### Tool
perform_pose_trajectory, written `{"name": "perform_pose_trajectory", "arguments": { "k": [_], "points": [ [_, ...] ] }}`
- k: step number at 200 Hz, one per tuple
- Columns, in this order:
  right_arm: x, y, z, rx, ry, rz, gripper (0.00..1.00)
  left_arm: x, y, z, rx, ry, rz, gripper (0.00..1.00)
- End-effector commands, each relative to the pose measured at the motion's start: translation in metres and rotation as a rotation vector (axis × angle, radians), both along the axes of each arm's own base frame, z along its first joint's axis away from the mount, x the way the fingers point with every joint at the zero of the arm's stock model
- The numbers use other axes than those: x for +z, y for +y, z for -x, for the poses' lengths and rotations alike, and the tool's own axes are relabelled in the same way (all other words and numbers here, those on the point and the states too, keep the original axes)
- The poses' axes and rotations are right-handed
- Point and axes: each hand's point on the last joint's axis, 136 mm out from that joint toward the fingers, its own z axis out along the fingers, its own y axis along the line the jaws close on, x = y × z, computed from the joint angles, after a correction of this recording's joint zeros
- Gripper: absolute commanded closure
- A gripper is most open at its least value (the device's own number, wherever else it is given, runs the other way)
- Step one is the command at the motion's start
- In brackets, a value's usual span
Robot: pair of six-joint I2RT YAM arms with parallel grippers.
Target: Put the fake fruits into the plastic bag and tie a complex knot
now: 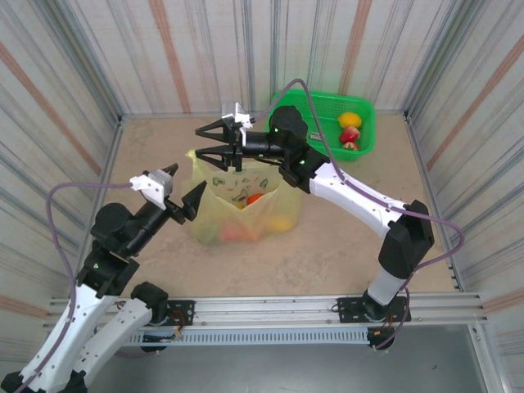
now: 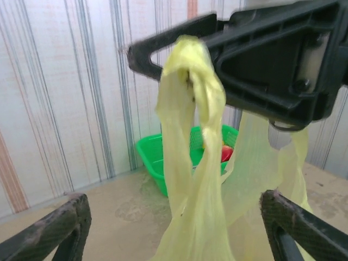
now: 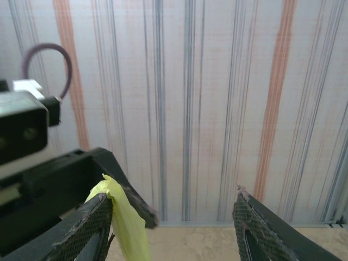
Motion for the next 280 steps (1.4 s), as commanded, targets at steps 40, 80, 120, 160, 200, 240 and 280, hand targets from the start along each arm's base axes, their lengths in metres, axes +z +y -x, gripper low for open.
{"name": "perform_pose_trajectory", "arguments": {
  "k": [40,80,120,160,200,240,280],
  "points": [
    [0.034,-0.022,0.029,0.048,-0.016,-0.094,0.39,0.002,-0.022,-0.034,-0.016,-0.2,0.07,0.12],
    [0.034,-0.026,0.037,0.083,0.017,-0.12,0.39,0.008,-0.048,-0.036,-0.165,-0.268,0.115,0.19],
    [0.033,-0.034,0.034,0.044,0.035,-0.167,0.4,-0.003,-0.068,-0.028,-0.3,-0.243,0.1,0.48],
    [0.037,-0.048,0.025,0.0,0.058,-0.228,0.4,-0.022,-0.07,-0.024,-0.313,-0.213,0.088,0.84],
    [0.034,-0.063,0.013,-0.067,0.077,-0.262,0.41,-0.021,-0.068,-0.026,-0.274,-0.208,0.058,1.0],
    [0.01,-0.059,0.024,-0.037,0.065,-0.07,0.39,-0.024,-0.066,-0.028,-0.252,-0.195,0.008,1.0],
    [0.01,-0.067,0.038,0.02,0.109,-0.016,0.35,-0.032,-0.068,-0.029,-0.251,-0.194,-0.021,1.0]
  ]
}}
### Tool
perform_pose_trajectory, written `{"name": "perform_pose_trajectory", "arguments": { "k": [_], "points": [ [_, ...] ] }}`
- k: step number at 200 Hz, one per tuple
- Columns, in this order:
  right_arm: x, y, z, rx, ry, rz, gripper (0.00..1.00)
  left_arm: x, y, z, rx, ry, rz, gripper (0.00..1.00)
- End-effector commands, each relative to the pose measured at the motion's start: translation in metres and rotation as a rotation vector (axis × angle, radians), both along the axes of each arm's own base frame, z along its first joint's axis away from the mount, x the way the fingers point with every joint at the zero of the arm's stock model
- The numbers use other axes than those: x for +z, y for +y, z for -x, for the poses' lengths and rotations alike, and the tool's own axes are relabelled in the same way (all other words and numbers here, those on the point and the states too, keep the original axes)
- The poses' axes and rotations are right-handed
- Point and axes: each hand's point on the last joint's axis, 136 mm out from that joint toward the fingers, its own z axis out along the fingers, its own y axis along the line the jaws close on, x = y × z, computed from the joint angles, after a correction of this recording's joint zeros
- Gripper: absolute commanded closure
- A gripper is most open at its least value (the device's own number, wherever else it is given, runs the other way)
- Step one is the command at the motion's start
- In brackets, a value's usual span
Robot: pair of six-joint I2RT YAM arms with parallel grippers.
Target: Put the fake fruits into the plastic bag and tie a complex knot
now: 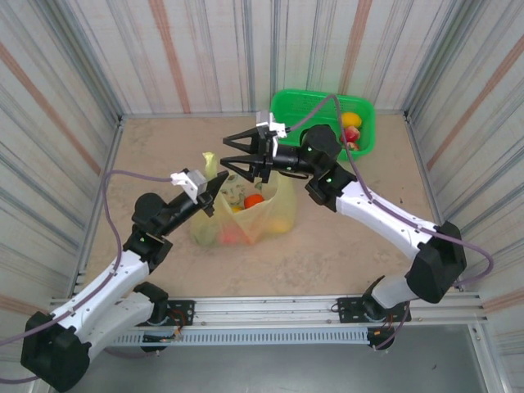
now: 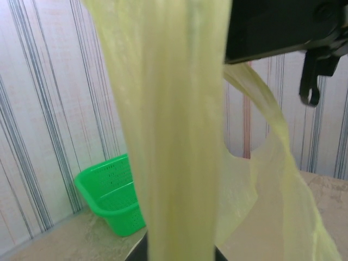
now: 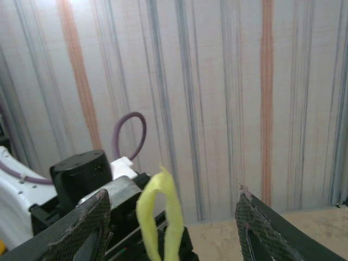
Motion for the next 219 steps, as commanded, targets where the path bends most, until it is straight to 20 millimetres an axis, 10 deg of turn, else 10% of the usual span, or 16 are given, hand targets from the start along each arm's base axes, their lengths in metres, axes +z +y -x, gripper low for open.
{"name": "perform_pose_trajectory", "arguments": {
  "k": [1,32,119,142,173,202,219],
  "points": [
    [0.013,-0.006,0.015,0.06,-0.004,0.035,0.35,0.008,0.0,0.001,0.014,-0.045,-0.024,1.0],
    [0.009,0.017,0.015,0.028,0.029,0.098,0.22,0.003,-0.003,0.0,0.021,-0.04,-0.049,1.0],
    [-0.024,0.045,-0.003,-0.108,0.127,0.216,0.31,0.007,0.007,-0.004,0.094,-0.04,-0.035,1.0],
    [-0.028,0.048,-0.01,-0.143,0.154,0.227,0.44,0.008,0.007,-0.004,0.091,-0.043,-0.033,1.0],
    [-0.016,0.047,-0.008,-0.096,0.157,0.187,0.92,0.009,0.004,0.002,0.06,-0.033,-0.027,1.0],
    [0.008,0.033,-0.004,0.079,0.176,0.052,1.0,0.011,0.002,0.016,0.003,-0.017,-0.007,0.52],
    [0.017,0.025,0.001,0.208,0.18,-0.004,1.0,0.011,0.0,0.024,-0.035,-0.011,-0.017,0.4]
  ]
}}
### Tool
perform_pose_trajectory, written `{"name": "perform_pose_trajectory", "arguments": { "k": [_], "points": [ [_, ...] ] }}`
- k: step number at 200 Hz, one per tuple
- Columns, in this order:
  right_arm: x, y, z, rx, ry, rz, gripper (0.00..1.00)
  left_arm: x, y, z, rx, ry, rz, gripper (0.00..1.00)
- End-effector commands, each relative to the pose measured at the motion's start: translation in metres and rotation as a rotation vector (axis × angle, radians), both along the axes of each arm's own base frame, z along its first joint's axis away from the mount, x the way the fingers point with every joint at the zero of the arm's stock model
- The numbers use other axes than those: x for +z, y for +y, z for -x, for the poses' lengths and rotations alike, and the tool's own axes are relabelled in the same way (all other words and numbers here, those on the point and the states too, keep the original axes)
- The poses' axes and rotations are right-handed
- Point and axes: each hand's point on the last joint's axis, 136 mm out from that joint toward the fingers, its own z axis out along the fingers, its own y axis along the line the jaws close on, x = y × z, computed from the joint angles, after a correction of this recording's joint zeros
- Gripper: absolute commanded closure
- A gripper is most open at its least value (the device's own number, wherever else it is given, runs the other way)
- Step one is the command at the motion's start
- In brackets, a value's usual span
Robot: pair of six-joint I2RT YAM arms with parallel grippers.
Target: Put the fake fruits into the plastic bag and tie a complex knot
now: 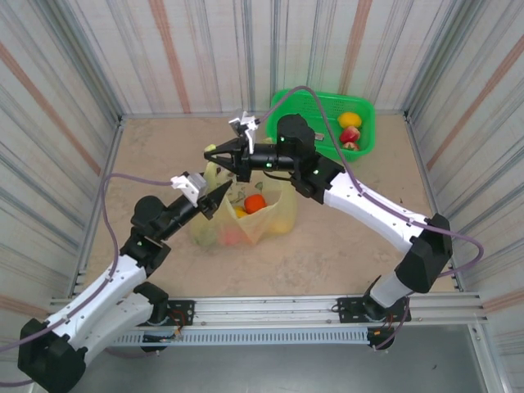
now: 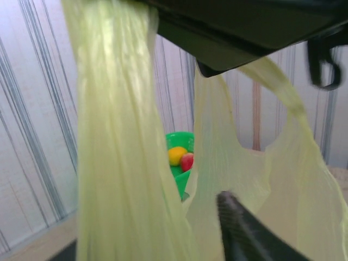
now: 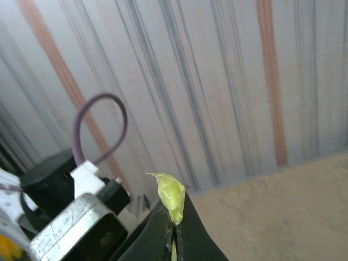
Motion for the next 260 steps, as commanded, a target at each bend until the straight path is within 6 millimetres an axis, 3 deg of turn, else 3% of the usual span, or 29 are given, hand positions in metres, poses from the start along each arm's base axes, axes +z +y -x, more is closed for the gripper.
{"name": "perform_pose_trajectory", "arguments": {
  "k": [1,29,76,114,145,201,260],
  "points": [
    [0.03,-0.013,0.012,0.194,-0.008,-0.151,1.0,0.011,-0.005,0.016,-0.073,-0.007,0.01,0.4],
    [0.033,-0.015,0.019,0.303,0.0,-0.177,1.0,0.011,0.0,0.017,-0.072,0.006,0.015,0.34],
    [0.029,-0.012,0.024,0.315,-0.012,-0.183,1.0,0.02,0.007,0.003,-0.039,0.012,0.102,0.27],
    [0.024,-0.014,0.033,0.316,-0.024,-0.195,1.0,0.023,0.005,-0.006,-0.04,0.012,0.154,0.28],
    [0.02,-0.021,0.036,0.276,-0.033,-0.22,1.0,0.023,-0.005,-0.003,-0.108,0.014,0.176,0.35],
    [0.023,-0.036,0.033,0.173,-0.075,-0.31,1.0,0.004,-0.017,-0.003,-0.131,0.058,0.177,0.57],
    [0.016,-0.045,0.027,0.122,-0.065,-0.344,1.0,-0.008,-0.021,-0.004,-0.12,0.079,0.135,0.66]
  ]
}}
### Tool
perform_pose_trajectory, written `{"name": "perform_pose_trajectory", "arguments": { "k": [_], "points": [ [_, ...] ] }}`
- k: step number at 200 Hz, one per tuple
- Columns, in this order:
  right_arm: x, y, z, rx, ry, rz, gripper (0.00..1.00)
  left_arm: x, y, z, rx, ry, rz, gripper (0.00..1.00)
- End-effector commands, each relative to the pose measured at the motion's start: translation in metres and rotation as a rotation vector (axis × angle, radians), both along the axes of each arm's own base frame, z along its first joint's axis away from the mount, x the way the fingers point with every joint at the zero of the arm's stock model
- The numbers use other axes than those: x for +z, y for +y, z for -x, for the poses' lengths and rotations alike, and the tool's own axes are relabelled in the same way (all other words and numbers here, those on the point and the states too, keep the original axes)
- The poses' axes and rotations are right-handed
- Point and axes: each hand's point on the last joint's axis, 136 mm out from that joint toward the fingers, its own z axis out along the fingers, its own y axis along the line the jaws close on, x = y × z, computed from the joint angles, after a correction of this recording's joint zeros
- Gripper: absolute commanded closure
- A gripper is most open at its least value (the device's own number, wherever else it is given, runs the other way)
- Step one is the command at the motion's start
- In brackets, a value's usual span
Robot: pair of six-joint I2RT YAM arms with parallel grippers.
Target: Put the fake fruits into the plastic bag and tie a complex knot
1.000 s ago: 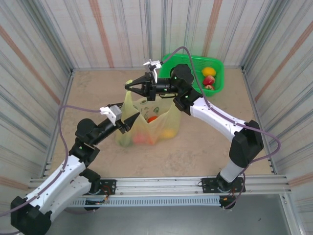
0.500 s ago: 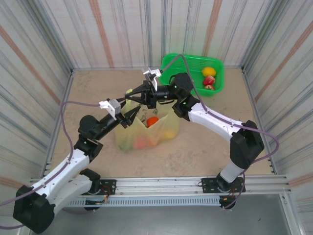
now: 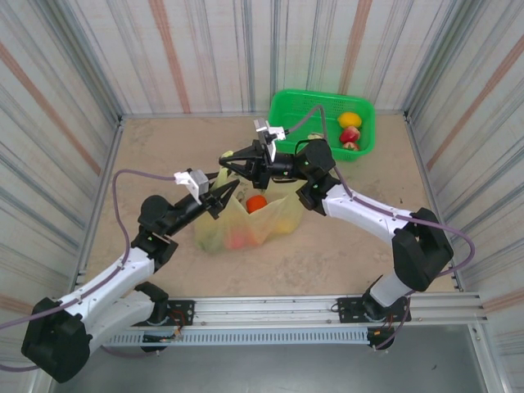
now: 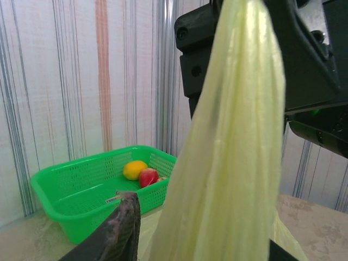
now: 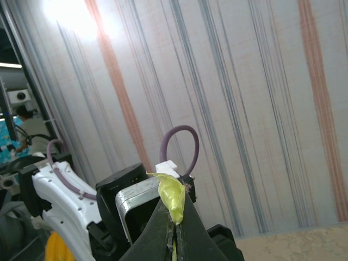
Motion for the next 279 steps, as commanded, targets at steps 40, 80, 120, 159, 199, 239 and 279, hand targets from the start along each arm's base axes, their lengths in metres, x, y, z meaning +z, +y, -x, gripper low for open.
{"name": "perform_pose_trajectory", "arguments": {
  "k": [40,80,120,159,199,239,279],
  "points": [
    [0.018,-0.022,0.002,-0.054,-0.037,-0.088,1.0,-0.006,0.002,-0.001,0.025,-0.004,-0.021,0.71],
    [0.015,-0.026,-0.003,-0.065,-0.026,-0.09,1.0,-0.009,0.001,0.001,0.014,-0.002,-0.031,0.71],
    [0.014,-0.024,-0.003,-0.058,-0.023,-0.078,1.0,-0.005,-0.001,0.003,0.002,-0.019,-0.041,0.93],
    [0.02,-0.025,-0.006,-0.1,-0.052,-0.023,0.63,0.003,0.002,0.001,0.027,-0.031,-0.059,1.0],
    [0.053,-0.06,0.0,-0.302,-0.222,0.09,0.35,-0.001,0.019,-0.005,0.068,0.007,-0.037,1.0],
    [0.065,-0.114,0.001,-0.476,-0.312,0.13,0.34,-0.004,0.03,-0.013,0.107,0.02,-0.025,1.0],
    [0.041,-0.154,0.002,-0.6,-0.34,0.179,0.19,-0.004,0.038,-0.017,0.131,0.018,-0.015,1.0]
  ]
}}
